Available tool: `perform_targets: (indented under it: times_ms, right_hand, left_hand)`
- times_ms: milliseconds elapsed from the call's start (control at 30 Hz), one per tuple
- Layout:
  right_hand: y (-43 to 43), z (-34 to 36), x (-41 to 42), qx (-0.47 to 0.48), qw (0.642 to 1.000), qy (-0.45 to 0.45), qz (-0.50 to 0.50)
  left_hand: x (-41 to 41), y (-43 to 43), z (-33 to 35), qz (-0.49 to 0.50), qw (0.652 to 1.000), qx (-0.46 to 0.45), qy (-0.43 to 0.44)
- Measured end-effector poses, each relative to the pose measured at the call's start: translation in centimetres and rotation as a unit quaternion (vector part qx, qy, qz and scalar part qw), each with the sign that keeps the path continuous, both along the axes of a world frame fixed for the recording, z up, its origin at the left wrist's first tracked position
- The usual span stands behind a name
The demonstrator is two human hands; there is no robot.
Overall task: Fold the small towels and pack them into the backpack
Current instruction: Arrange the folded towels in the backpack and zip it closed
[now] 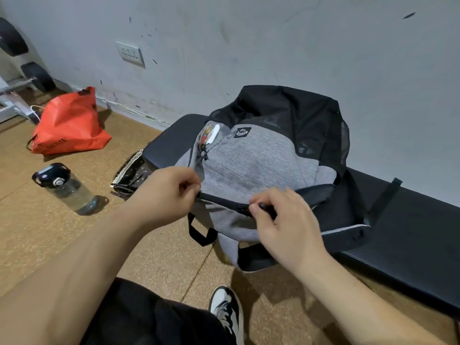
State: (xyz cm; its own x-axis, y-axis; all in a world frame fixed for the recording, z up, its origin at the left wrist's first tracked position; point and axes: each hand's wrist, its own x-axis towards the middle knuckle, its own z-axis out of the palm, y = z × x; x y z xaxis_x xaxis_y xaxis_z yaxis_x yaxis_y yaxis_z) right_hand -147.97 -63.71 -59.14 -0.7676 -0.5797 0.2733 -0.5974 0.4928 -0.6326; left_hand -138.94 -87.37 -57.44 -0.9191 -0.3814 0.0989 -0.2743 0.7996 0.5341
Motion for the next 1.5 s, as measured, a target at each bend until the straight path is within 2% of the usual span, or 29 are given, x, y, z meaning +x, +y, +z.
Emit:
perform_targets:
  times_ms: [100, 200, 233, 300, 400, 500, 633, 700, 800, 933, 1100, 1233, 1367, 1500]
  right_hand:
    - [2.3, -0.4, -1.3, -0.005, 1.0, -0.016, -0.025]
    - [3.1, -0.5, -1.2, -0.026, 0.997, -0.066, -0.022]
    - [3.1, -0.5, -1.1, -0.03, 0.996, -0.079, -0.023]
    - [3.0, -0.5, -1.0, -0.046, 0.995, -0.086, -0.025]
    - [3.1, -0.7, -1.0, -0.068, 0.995, -0.077, -0.017]
    - [3.7, -1.1, -0.6, -0.076, 0.996, -0.031, -0.017]
    - [5.2, -1.1, -1.5, -0.092, 0.991, 0.007, -0.095]
    - [6.5, -1.1, -2.5, -0.116, 0.983, -0.039, -0.136]
    - [7.4, -0.6, -2.9, -0.131, 0.969, -0.145, -0.148]
    - [7.2, -0.4, -2.4, -0.145, 0.961, -0.203, -0.121]
    - [7.3, -0.4, -2.8, -0.127, 0.953, -0.265, -0.066]
    - [7.3, -0.7, -4.0, -0.16, 0.929, -0.334, -0.025]
    - [8.0, -0.5, -4.7, -0.124, 0.96, -0.252, -0.02]
    - [8.1, -0.6, -5.5, -0.045, 0.983, -0.18, -0.009]
  left_hand:
    - [-0.4, 0.4, 0.1, 0.013, 0.999, -0.028, -0.017]
    - [-0.8, 1.4, 0.7, -0.001, 0.99, -0.141, 0.008]
    - [-1.0, 2.5, 1.0, -0.037, 0.985, -0.164, 0.037]
    - [-1.6, 5.5, 1.4, -0.155, 0.976, -0.143, 0.051]
    - [-3.1, 8.5, 0.9, -0.255, 0.958, -0.129, -0.016]
    - [-4.2, 8.1, 0.5, -0.234, 0.966, -0.106, -0.038]
    - [-4.4, 7.7, 1.2, -0.22, 0.972, -0.076, -0.03]
    - [-4.2, 7.0, 1.4, -0.191, 0.979, -0.063, -0.022]
    - [-4.1, 6.6, 1.5, -0.18, 0.981, -0.064, -0.031]
    - [-3.9, 7.1, 1.5, -0.175, 0.981, -0.079, -0.033]
    - [-5.5, 10.1, 1.8, -0.219, 0.974, -0.059, -0.013]
    - [-7.5, 11.7, 1.4, -0.2, 0.973, -0.107, -0.033]
    - [-8.4, 13.5, 1.4, -0.199, 0.961, -0.177, -0.069]
    - [-8.8, 13.5, 1.7, -0.183, 0.965, -0.149, -0.119]
